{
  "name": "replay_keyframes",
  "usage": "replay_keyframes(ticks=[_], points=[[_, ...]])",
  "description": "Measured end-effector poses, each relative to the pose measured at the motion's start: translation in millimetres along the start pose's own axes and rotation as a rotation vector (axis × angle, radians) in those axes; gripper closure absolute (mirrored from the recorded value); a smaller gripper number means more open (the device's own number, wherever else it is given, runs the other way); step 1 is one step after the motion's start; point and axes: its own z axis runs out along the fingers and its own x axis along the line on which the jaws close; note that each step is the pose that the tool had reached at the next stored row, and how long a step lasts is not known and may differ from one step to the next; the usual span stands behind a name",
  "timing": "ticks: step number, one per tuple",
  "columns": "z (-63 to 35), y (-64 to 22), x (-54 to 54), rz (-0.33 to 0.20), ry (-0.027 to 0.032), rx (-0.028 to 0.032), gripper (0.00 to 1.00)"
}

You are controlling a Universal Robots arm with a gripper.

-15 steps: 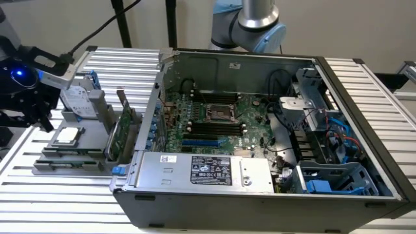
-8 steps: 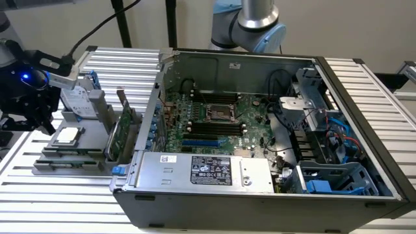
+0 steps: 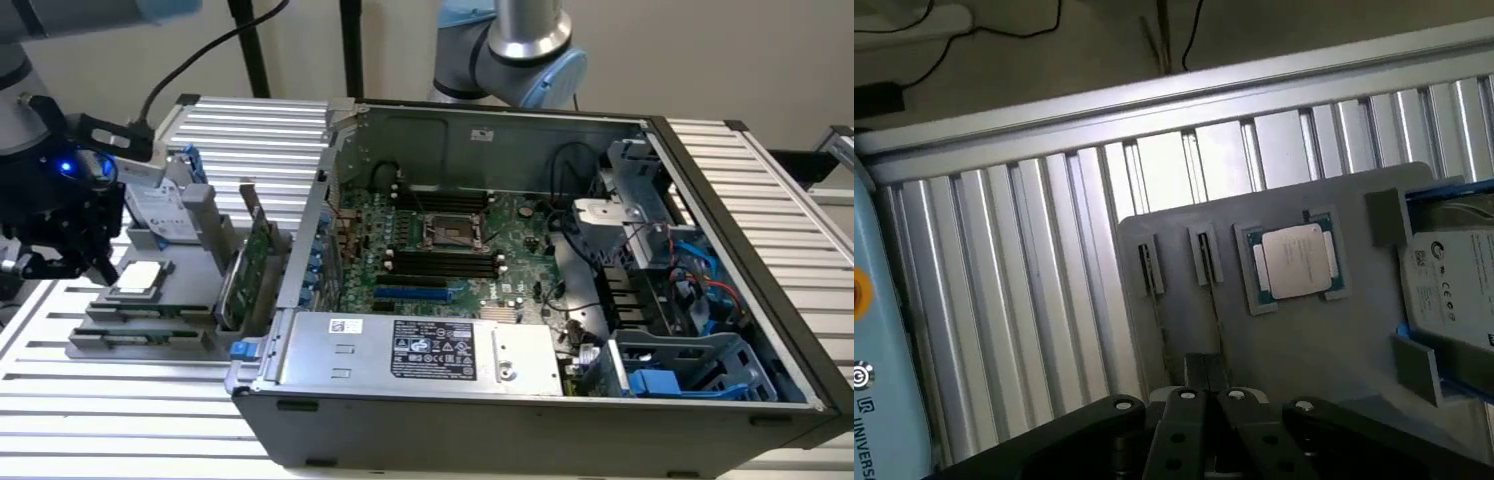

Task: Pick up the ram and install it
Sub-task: 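Pick up the ram and move it above insertion slot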

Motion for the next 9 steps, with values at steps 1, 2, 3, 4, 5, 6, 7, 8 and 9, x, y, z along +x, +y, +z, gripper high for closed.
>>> replay_keyframes(ticks=[1,2,3,4,5,6,7,8,9], points=[[1.0,-0.1,0.3,-0.009,0.0006,0.0001,1.00],[2.0,-0.2,0.7,-0.019,0.0011,0.0003,1.00],[2.9,-0.3,1.2,-0.027,0.0016,0.0006,1.00],[3.9,-0.5,1.7,-0.036,0.0019,0.0014,1.00],[4.9,-0.7,2.1,-0.043,0.0020,0.0023,1.00],[5.7,-0.8,2.6,-0.052,0.0023,0.0034,1.00],[6.5,-1.0,3.2,-0.061,0.0025,0.0052,1.00],[7.2,-1.2,3.9,-0.068,0.0027,0.0072,1.00],[7.9,-1.4,4.8,-0.074,0.0027,0.0095,1.00]])
